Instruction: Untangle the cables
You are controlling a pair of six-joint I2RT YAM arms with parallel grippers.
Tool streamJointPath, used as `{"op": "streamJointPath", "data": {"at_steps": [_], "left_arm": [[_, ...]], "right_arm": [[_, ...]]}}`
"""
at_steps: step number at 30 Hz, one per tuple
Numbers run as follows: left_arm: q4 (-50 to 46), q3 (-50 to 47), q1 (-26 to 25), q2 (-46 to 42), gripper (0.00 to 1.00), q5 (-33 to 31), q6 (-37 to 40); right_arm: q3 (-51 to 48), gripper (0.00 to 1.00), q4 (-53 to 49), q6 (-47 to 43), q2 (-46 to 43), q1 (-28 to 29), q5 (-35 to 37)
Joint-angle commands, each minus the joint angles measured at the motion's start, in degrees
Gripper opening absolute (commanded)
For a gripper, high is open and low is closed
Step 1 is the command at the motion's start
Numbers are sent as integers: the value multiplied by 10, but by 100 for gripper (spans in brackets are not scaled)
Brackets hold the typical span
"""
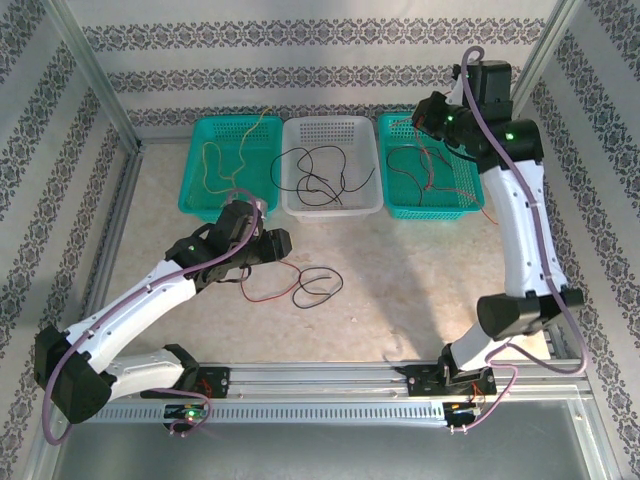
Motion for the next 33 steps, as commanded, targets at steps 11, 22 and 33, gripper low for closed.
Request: {"op": "streamJointPath", "data": {"at_steps": [11, 22, 33], "left_arm": [[-44, 1, 0, -40, 53, -72, 8], [-66, -14, 0, -59, 53, -90, 8], [-103, -93, 6, -50, 54, -158, -2]], "right_arm": [[91, 5, 15, 9, 192, -60, -22], [59, 40, 13, 4, 173, -58, -42], [-288, 43, 86, -27, -97, 98, 21]]}}
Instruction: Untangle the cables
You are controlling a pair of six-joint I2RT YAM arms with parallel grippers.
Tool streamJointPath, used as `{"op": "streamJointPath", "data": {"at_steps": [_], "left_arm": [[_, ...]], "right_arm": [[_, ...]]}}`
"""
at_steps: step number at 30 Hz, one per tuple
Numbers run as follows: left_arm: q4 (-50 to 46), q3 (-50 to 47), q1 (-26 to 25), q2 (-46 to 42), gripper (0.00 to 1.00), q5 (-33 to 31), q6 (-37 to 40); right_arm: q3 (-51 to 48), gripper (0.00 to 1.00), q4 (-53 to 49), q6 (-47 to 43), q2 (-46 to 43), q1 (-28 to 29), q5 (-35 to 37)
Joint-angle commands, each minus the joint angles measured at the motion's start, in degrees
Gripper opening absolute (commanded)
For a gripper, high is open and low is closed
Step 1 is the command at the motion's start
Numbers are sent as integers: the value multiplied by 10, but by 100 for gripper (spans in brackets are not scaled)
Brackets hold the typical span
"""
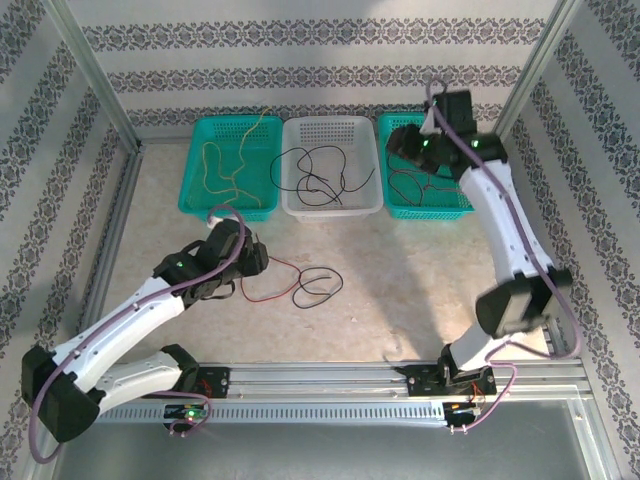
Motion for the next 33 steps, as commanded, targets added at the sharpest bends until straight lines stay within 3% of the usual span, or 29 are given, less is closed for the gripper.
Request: {"op": "streamJointPath", "data": {"at_steps": [1, 7, 12, 22, 28, 33], "left_arm": [[-26, -20, 6, 24, 52, -25, -4], [-17, -39, 8, 99, 43, -15, -48], [2, -91, 9, 117, 41, -9, -122], [93, -125, 21, 142, 37, 49, -145], [146, -89, 12, 133, 37, 82, -134], [198, -43, -18, 196, 37, 113, -144]], "right_arm": [[-115, 43, 32, -21, -81, 71, 44], [-294, 44, 35, 18, -203, 205, 107], [-374, 45, 32, 67, -264, 231, 114], [-354, 45, 19, 73, -236, 275, 122], [-359, 45, 24, 89, -214, 298, 134], [-350, 45, 10, 93, -213, 296, 148]]}}
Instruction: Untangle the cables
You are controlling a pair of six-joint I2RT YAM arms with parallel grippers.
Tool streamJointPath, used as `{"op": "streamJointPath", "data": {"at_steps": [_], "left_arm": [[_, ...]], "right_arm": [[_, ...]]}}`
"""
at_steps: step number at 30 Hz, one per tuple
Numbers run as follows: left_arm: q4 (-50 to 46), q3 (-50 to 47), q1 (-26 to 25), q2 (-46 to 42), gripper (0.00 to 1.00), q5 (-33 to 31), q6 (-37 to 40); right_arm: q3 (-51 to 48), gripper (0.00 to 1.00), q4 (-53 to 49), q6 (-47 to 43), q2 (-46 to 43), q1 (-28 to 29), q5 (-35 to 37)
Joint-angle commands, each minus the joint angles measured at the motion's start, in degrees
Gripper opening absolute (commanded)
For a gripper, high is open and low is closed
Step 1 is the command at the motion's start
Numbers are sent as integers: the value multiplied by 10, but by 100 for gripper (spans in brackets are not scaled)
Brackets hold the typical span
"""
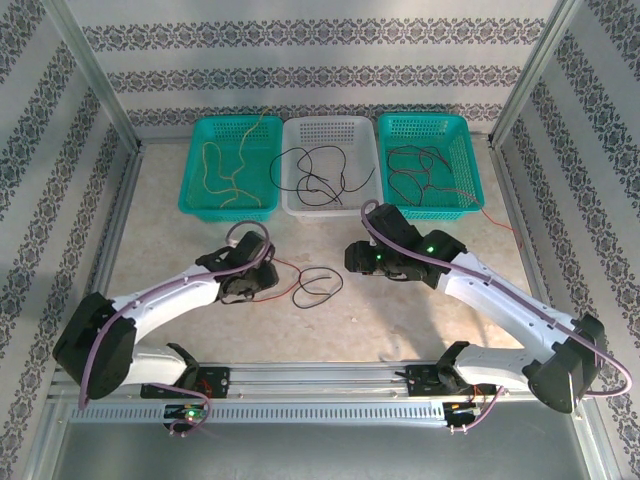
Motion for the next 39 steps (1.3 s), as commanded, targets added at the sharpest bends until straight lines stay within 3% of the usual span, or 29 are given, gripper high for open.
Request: {"op": "streamJointPath", "data": {"at_steps": [1, 11, 26, 39], "left_arm": [[59, 40, -27, 50, 36, 31, -15], [58, 122, -70, 188, 31, 57, -21], [25, 137, -71, 227, 24, 53, -30], [-19, 157, -81, 238, 24, 38, -5]], "right_arm": [[21, 45, -13, 9, -3, 2, 27], [3, 45, -40, 21, -49, 1, 45], [-12, 44, -55, 32, -80, -5, 59], [-11, 44, -54, 29, -80, -12, 56]]}}
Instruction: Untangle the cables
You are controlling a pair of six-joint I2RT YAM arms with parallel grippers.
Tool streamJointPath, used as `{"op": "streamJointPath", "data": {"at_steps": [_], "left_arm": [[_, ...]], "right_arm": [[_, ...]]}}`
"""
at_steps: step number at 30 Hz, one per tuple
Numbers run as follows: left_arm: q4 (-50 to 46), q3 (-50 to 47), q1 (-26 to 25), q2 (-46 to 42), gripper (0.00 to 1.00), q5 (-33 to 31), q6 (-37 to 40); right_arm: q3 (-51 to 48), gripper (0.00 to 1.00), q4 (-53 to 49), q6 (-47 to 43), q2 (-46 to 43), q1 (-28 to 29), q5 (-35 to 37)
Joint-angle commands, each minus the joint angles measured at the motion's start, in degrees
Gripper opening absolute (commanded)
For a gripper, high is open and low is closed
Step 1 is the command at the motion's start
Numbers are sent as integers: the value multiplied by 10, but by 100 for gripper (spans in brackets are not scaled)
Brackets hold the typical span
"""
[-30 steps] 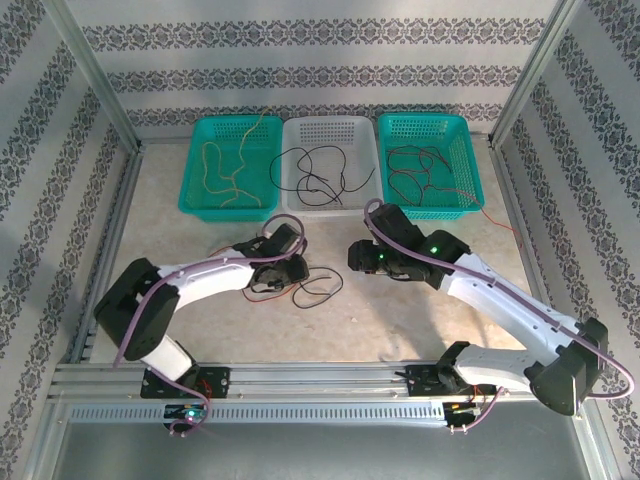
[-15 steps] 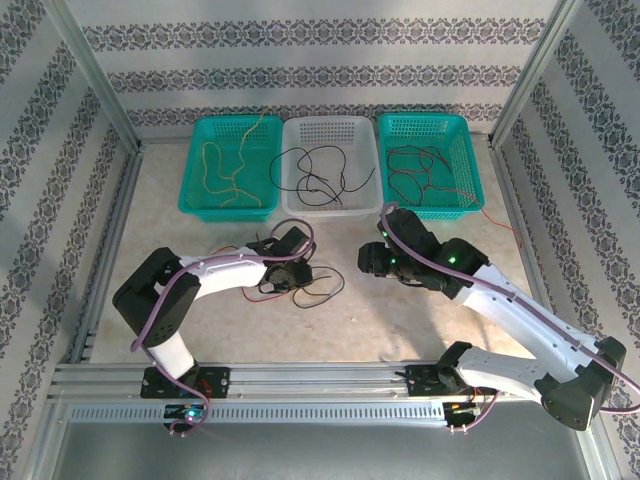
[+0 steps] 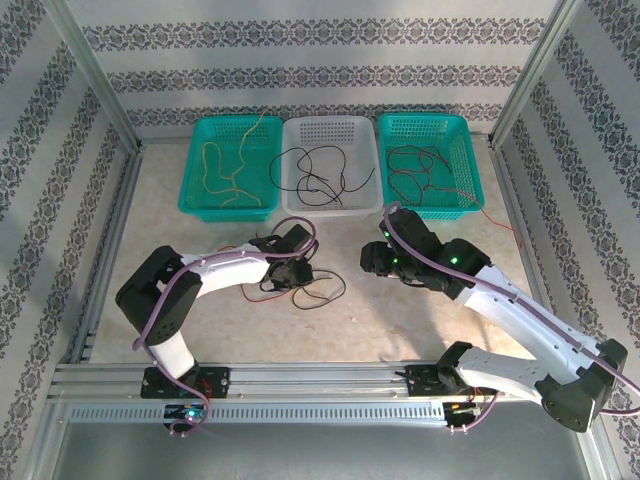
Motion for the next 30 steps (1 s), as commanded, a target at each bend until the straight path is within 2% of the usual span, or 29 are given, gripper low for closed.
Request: {"op": "streamJointPath", "data": {"at_steps": [1, 4, 8, 14, 22, 27, 30], "left_arm": [[-26, 15, -16, 21, 23, -9, 14], [-6, 16, -21, 36, 22, 5, 14], [-12, 23, -27, 53, 14, 10, 10], [-10, 21, -31, 18, 2, 10, 16], [8, 40, -36, -111, 0, 39, 60], [-44, 92, -36, -193, 0, 34, 104], [-90, 157, -35, -226, 0, 22, 140]], "right_arm": [[-3, 44, -10, 0, -5, -5, 9], [-1, 44, -10, -1, -8, -7, 8], [-2, 44, -11, 0, -13, -9, 8], [-10, 44, -16, 3, -25, -10, 10], [5, 44, -16, -4, -28, -12, 10], [25, 44, -8, -16, -30, -13, 8], [33, 45, 9, -19, -37, -14, 3]]}}
